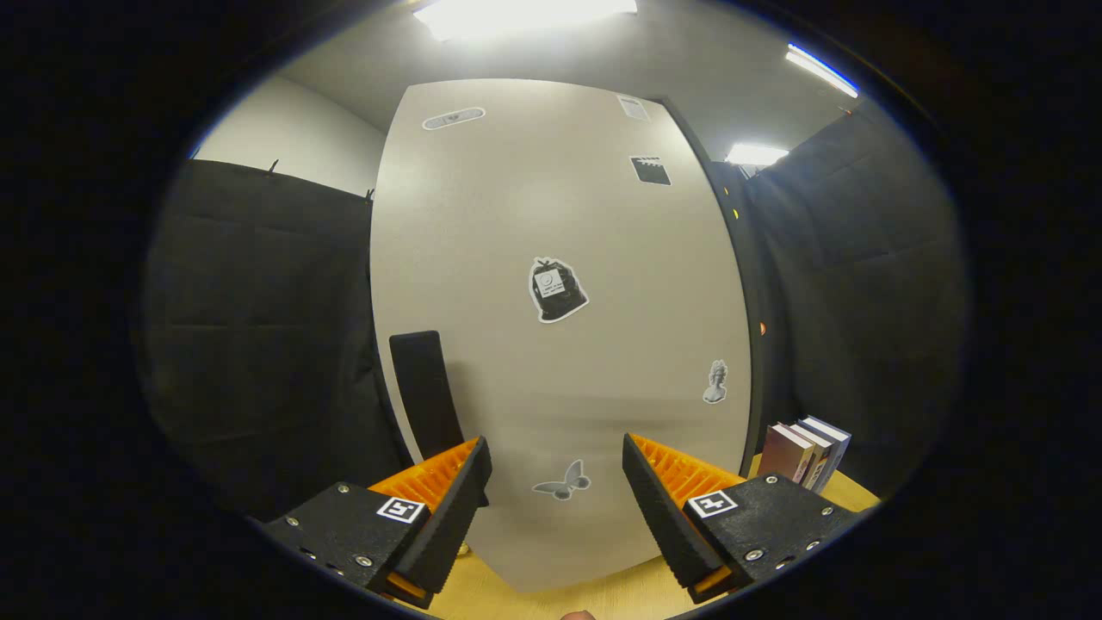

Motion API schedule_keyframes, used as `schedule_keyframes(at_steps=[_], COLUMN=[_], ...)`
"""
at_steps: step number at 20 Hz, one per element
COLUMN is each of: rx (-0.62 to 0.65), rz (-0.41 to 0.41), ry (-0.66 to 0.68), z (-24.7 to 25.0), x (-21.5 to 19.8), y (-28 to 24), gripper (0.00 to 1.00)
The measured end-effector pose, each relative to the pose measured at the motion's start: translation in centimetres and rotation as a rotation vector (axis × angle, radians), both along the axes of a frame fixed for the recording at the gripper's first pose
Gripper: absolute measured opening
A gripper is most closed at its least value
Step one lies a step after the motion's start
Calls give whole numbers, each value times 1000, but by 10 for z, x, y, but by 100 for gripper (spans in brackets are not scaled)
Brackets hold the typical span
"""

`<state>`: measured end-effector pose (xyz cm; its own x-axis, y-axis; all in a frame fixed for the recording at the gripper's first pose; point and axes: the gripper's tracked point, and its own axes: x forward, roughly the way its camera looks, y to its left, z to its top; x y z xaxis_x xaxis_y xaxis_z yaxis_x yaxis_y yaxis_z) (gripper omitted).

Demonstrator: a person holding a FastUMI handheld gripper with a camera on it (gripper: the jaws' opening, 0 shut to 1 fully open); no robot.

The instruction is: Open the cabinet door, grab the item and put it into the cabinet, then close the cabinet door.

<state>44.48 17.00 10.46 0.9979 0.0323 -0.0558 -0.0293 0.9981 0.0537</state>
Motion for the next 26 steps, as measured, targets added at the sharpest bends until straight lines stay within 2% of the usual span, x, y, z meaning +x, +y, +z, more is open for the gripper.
schedule_keyframes(at_steps=[7, 15, 21, 26], rx=[-18, -44, -63, -70], rz=[-9, 12, 29, 26], ry=[-34, -100, -103, -88], z=[6, 20, 2, -17], x=[9, -50, -106, -133], y=[9, 13, 4, -6], gripper=[95, 95, 95, 95])
